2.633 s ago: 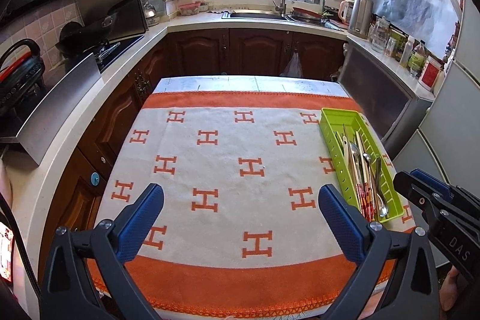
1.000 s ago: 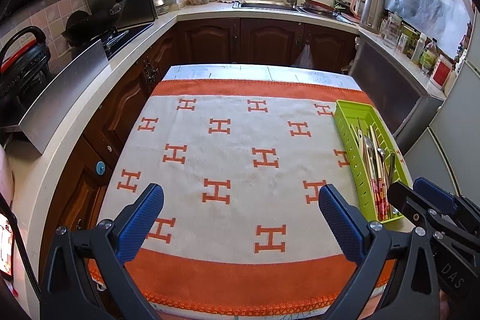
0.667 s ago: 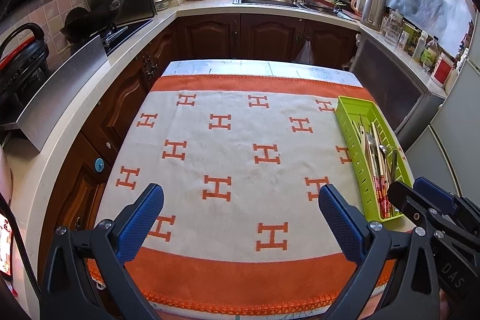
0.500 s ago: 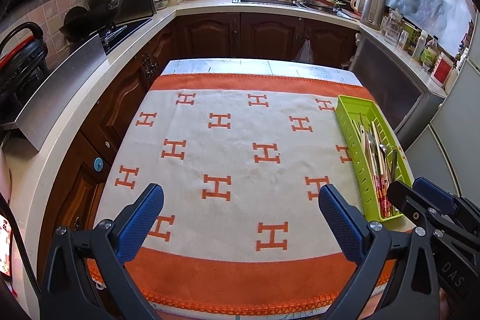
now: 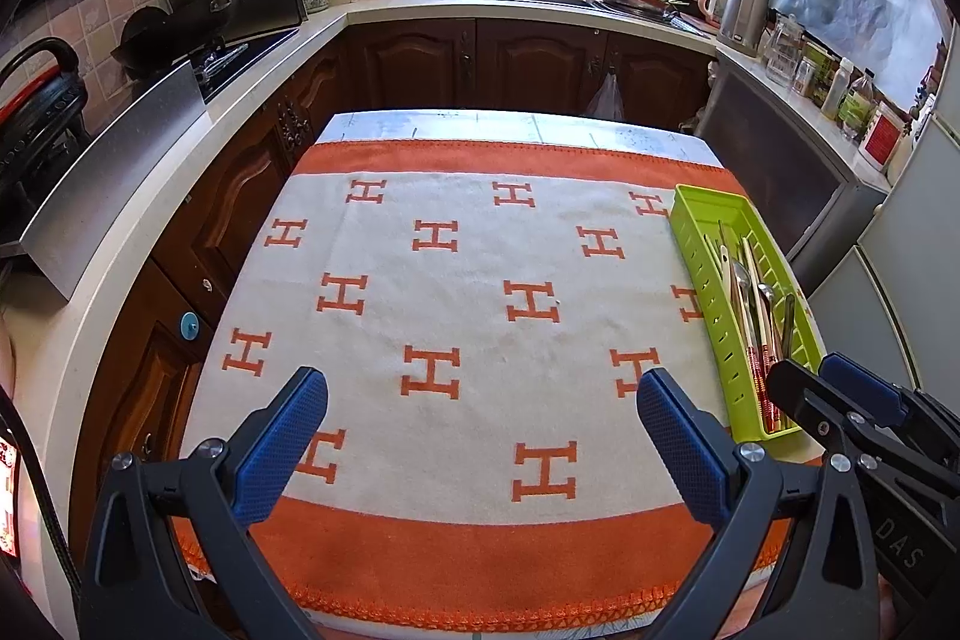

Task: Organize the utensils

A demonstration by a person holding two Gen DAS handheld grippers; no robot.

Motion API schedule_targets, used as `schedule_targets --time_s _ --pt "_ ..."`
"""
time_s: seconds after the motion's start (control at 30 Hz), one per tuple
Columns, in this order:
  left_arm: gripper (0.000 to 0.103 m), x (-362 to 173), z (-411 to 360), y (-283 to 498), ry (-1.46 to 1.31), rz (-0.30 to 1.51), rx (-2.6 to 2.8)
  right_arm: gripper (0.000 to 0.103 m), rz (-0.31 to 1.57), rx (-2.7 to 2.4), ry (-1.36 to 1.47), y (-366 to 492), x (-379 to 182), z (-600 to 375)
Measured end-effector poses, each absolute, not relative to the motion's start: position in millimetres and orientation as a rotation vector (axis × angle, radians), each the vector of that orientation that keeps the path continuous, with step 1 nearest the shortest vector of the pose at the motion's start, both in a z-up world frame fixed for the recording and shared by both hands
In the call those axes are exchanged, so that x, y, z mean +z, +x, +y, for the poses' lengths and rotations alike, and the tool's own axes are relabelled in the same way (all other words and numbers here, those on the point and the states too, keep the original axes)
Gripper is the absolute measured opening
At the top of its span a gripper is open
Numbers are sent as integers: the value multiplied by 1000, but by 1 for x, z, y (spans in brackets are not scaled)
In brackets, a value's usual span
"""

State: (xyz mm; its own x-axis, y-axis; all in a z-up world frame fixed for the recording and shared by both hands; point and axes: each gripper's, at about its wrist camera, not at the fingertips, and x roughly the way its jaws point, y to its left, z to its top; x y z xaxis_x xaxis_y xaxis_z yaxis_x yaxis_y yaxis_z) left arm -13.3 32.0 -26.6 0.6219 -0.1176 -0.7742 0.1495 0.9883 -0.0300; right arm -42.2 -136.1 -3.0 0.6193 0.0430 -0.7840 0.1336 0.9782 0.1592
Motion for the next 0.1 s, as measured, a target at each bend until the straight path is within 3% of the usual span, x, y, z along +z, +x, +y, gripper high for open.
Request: schedule_targets --time_s 0.1 --pt "102 -28 32 -13 36 890 -159 53 906 -54 211 -42 -4 -136"
